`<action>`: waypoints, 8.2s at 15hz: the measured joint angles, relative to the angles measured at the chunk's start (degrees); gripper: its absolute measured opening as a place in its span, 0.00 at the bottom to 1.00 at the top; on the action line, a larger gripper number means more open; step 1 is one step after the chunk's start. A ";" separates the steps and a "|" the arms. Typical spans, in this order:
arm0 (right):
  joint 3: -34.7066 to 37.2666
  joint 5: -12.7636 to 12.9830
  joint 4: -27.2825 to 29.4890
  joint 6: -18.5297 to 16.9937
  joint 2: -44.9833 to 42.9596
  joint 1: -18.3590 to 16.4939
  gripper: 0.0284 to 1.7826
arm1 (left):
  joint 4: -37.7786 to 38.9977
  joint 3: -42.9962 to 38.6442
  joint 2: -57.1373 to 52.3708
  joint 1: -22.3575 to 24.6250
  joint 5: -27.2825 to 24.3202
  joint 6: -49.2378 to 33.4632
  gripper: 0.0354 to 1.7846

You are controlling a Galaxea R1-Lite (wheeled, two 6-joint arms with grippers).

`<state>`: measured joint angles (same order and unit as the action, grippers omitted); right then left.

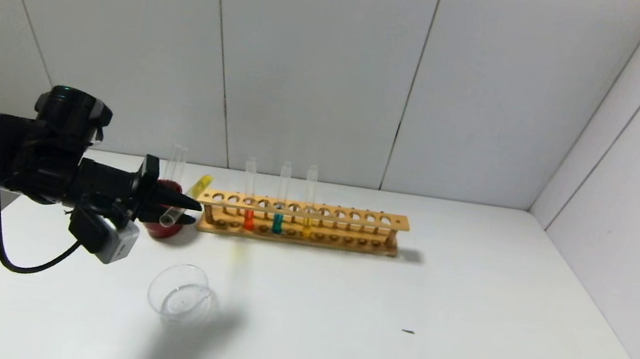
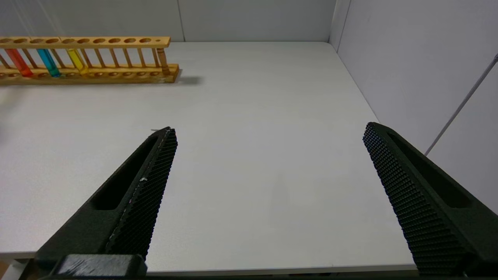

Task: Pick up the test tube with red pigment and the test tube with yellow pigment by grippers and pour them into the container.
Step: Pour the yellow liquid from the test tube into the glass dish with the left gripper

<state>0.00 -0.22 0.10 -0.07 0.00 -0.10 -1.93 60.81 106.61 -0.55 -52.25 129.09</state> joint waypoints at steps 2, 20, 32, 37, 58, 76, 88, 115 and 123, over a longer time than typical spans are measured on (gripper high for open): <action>0.00 0.00 0.00 -0.02 0.00 0.00 0.98 | 0.04 -0.06 -0.11 0.50 0.00 1.04 0.17; 0.00 0.00 0.00 -0.02 0.00 0.00 0.98 | 10.19 -5.38 1.80 0.57 3.68 2.34 0.17; 0.00 -0.02 0.00 0.00 0.00 0.00 0.98 | 15.23 -9.98 0.76 -1.51 6.66 6.66 0.17; 0.00 -0.02 0.00 -0.02 0.00 0.00 0.98 | 16.18 -9.76 1.55 -1.57 8.07 8.59 0.17; 0.00 0.00 0.00 -0.02 0.00 0.00 0.98 | 17.99 -10.15 2.16 -1.12 10.39 13.73 0.17; 0.00 -0.02 0.00 -0.02 0.00 0.00 0.98 | 28.03 -13.57 3.78 -1.90 15.04 17.49 0.17; 0.00 -0.02 0.00 -0.02 0.00 0.00 0.98 | 32.79 -15.42 2.74 -2.62 15.74 17.49 0.17; 0.00 -0.02 0.00 -0.02 0.00 0.00 0.98 | 41.40 -22.05 -5.78 -4.77 20.42 22.10 0.17; 0.00 -0.02 0.00 0.00 0.00 0.00 0.98 | 41.40 -23.25 -7.55 -4.82 20.61 22.95 0.17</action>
<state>0.00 -0.24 0.10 -0.07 0.00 -0.10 39.47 37.56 99.06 -5.36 -31.63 152.04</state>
